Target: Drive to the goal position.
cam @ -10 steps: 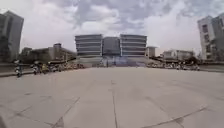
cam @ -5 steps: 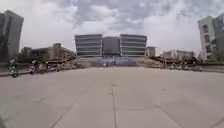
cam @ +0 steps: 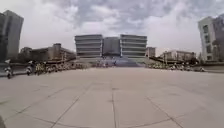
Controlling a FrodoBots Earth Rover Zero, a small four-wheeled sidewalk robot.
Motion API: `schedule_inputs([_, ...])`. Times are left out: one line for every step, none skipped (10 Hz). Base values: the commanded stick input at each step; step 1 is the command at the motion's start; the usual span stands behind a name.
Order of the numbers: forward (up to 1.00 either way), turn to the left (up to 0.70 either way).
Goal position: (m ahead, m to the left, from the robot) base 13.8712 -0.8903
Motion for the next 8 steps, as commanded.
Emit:
schedule_inputs([0.70, 0.00])
schedule_inputs([0.70, 0.00])
schedule_inputs([0.70, 0.00])
schedule_inputs([0.70, 0.00])
schedule_inputs([0.70, 0.00])
schedule_inputs([0.70, 0.00])
schedule_inputs([0.70, 0.00])
schedule_inputs([0.70, 0.00])
